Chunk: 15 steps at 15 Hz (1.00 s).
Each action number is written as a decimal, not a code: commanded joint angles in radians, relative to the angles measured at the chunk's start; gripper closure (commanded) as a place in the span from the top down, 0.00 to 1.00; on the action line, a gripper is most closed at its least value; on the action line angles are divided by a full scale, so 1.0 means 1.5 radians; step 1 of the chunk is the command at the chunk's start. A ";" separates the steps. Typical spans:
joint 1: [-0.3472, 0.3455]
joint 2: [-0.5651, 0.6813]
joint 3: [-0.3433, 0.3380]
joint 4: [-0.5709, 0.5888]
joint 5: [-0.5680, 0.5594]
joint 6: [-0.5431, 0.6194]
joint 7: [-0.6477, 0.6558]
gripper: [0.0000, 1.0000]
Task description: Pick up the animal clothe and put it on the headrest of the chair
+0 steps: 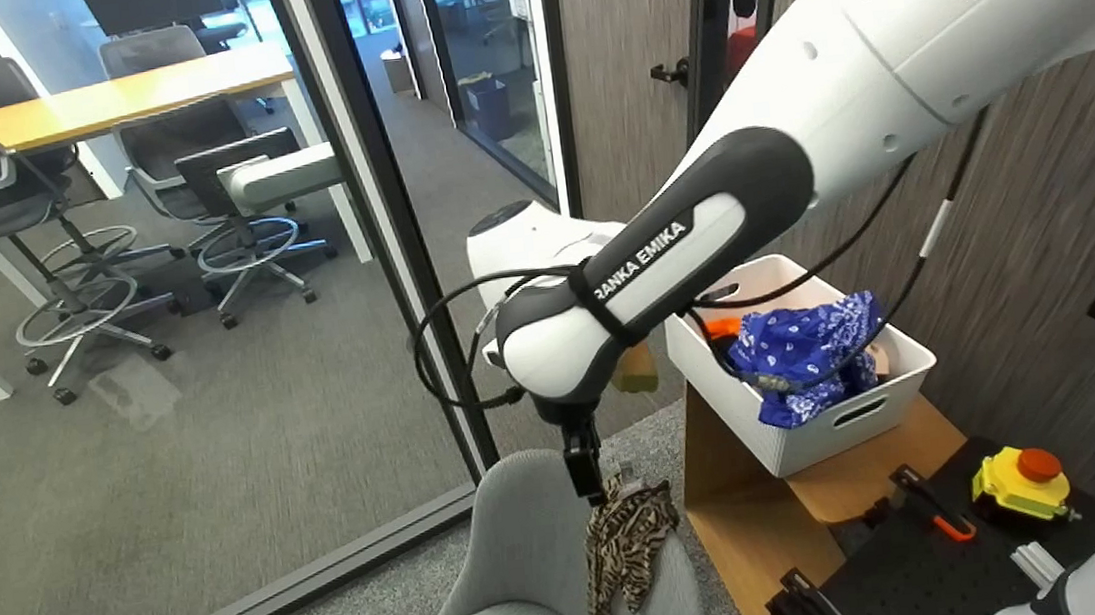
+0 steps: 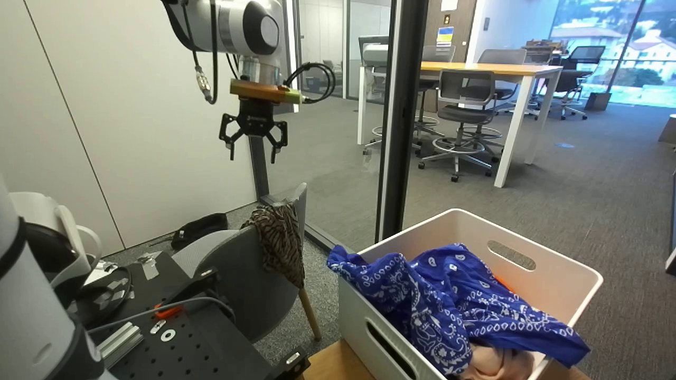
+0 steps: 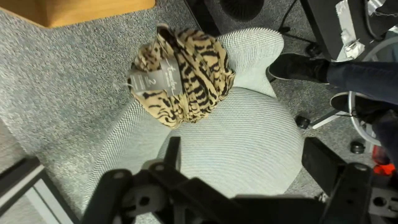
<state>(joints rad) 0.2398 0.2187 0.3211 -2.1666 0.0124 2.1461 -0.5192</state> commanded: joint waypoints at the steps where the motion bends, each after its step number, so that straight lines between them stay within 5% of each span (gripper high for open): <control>1: -0.010 -0.168 -0.017 -0.091 0.005 -0.047 0.091 1.00; 10: -0.032 -0.516 -0.112 -0.221 0.008 -0.230 0.264 1.00; 15: -0.085 -0.694 -0.177 -0.218 0.007 -0.394 0.323 1.00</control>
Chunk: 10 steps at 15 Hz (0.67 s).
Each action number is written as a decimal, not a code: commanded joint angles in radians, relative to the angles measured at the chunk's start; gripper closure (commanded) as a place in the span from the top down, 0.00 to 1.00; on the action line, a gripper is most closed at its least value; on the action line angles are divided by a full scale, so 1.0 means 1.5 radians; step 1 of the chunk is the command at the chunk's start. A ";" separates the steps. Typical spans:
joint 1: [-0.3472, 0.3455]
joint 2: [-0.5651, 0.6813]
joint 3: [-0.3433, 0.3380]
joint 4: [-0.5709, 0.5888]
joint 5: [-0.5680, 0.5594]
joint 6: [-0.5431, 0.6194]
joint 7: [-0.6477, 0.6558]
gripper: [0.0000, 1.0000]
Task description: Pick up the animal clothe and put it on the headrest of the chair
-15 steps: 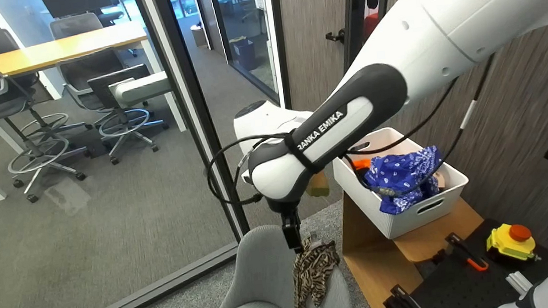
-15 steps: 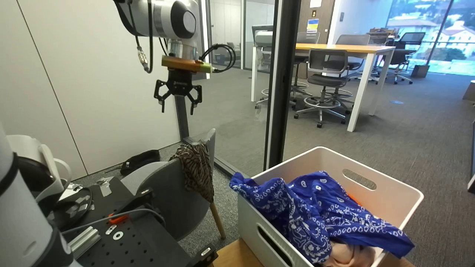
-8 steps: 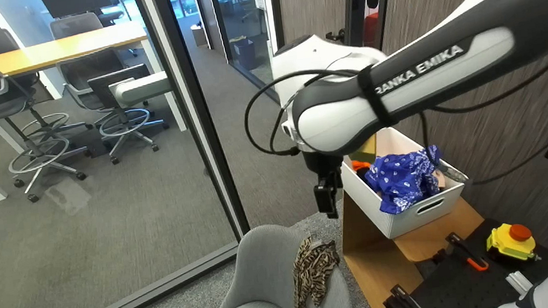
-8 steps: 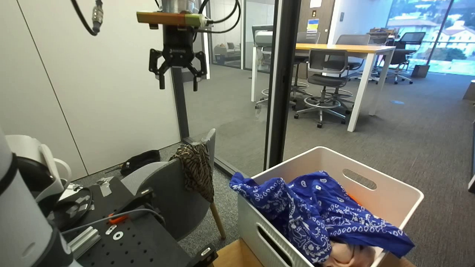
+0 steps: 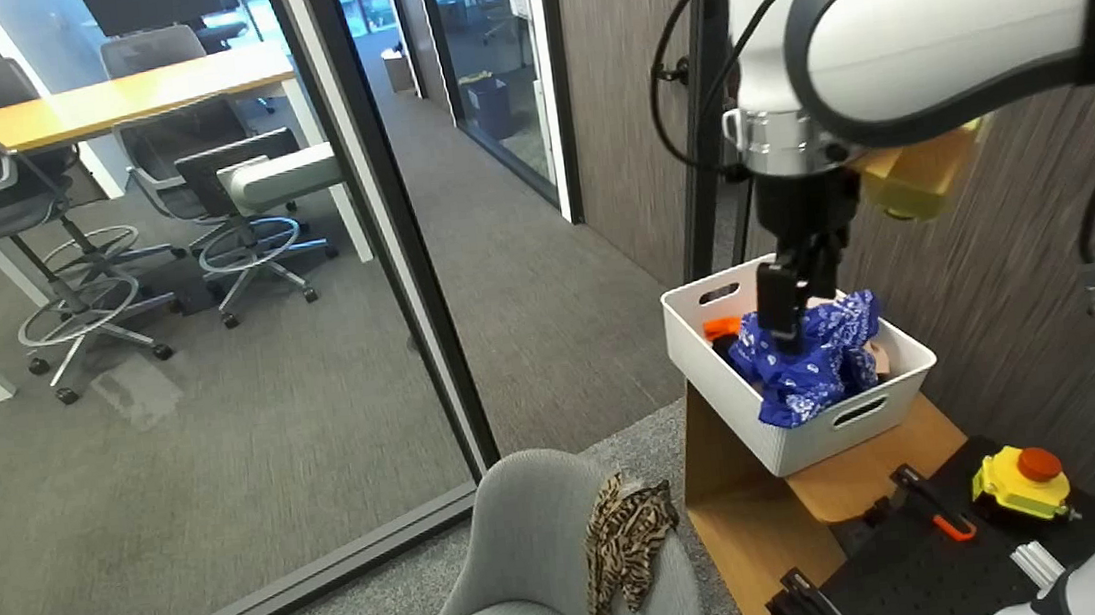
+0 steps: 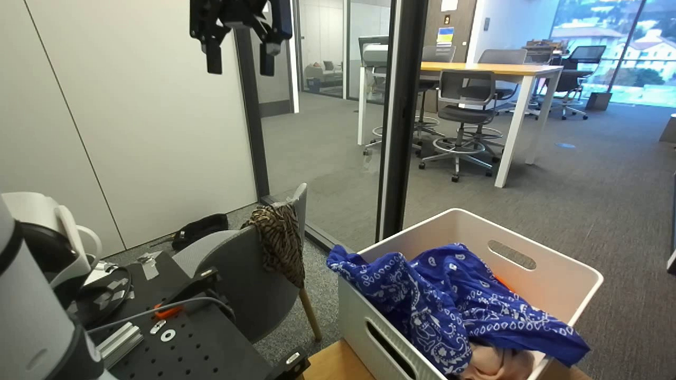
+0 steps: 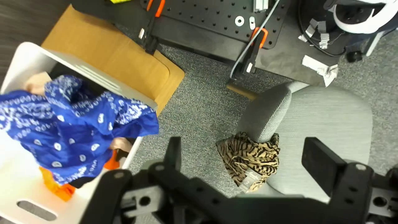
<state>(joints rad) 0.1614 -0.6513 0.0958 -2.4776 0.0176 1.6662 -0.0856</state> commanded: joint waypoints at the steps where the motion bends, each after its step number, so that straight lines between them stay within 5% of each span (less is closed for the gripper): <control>1: -0.049 -0.145 -0.040 -0.002 -0.001 -0.109 0.043 1.00; 5: -0.127 -0.247 -0.097 0.033 -0.027 -0.223 0.068 1.00; 10: -0.107 -0.222 -0.084 0.009 -0.019 -0.194 0.040 1.00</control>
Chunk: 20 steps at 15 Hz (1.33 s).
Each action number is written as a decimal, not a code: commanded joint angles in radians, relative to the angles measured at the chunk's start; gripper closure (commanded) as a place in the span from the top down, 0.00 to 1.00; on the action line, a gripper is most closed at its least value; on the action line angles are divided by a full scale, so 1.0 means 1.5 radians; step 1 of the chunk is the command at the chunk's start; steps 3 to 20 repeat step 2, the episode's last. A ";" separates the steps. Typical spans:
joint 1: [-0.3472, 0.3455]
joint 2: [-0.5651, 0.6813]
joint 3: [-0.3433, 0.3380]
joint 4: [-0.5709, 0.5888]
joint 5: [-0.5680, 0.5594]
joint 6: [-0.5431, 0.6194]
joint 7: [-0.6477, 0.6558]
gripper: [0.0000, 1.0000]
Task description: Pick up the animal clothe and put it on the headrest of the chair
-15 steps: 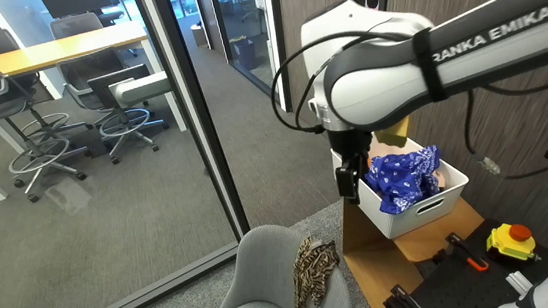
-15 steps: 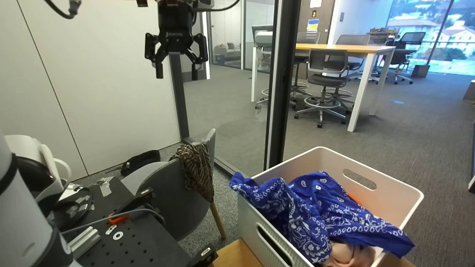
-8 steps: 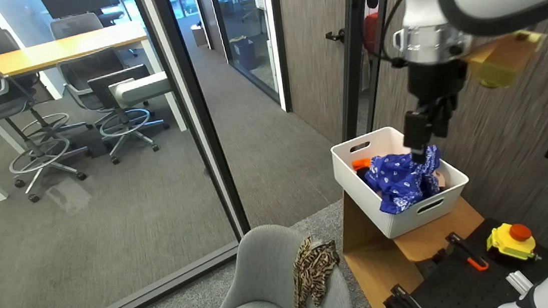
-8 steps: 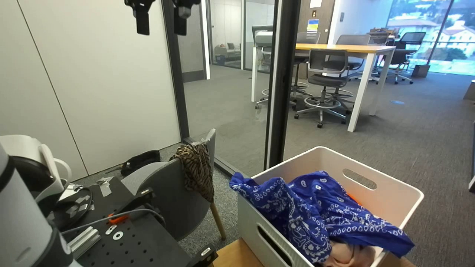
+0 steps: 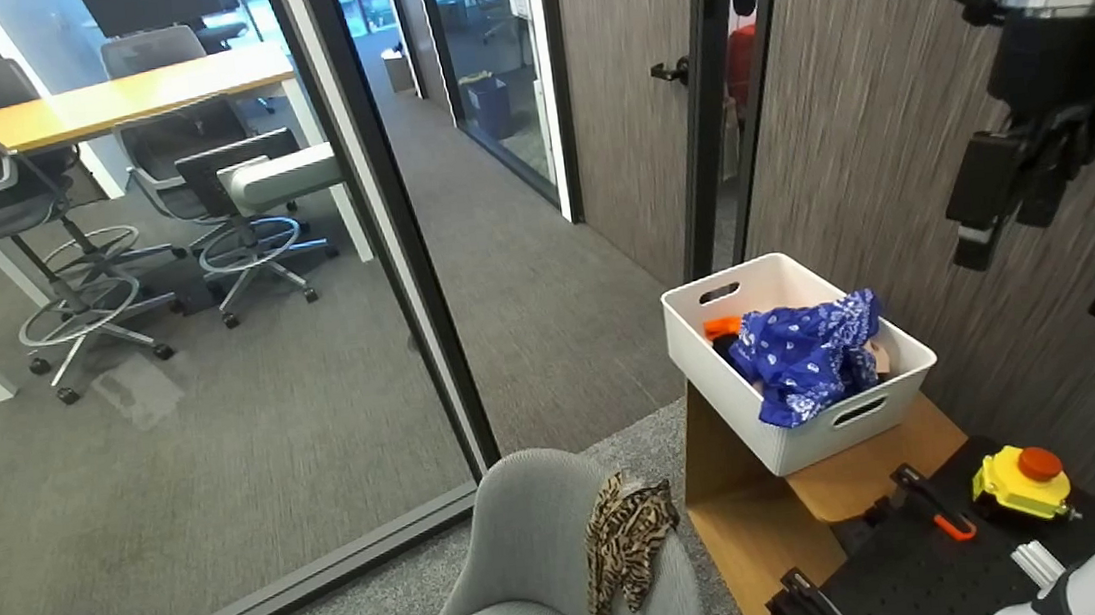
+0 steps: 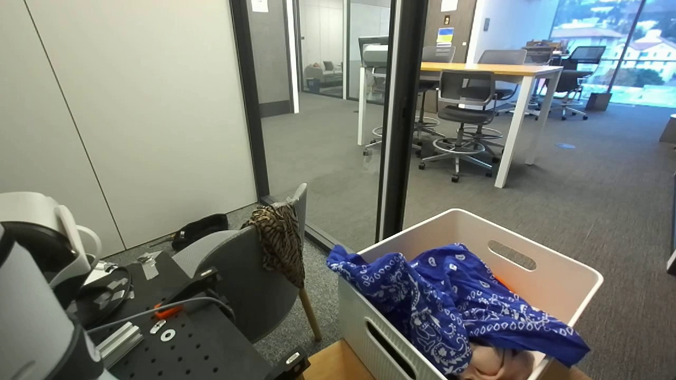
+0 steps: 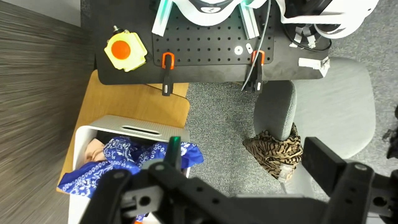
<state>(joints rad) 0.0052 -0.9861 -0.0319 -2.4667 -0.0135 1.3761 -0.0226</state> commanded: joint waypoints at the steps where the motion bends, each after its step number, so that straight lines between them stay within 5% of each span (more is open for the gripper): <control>1: -0.002 0.008 0.006 0.000 0.001 0.000 -0.001 1.00; 20: -0.001 0.013 0.007 0.000 0.001 0.000 -0.001 1.00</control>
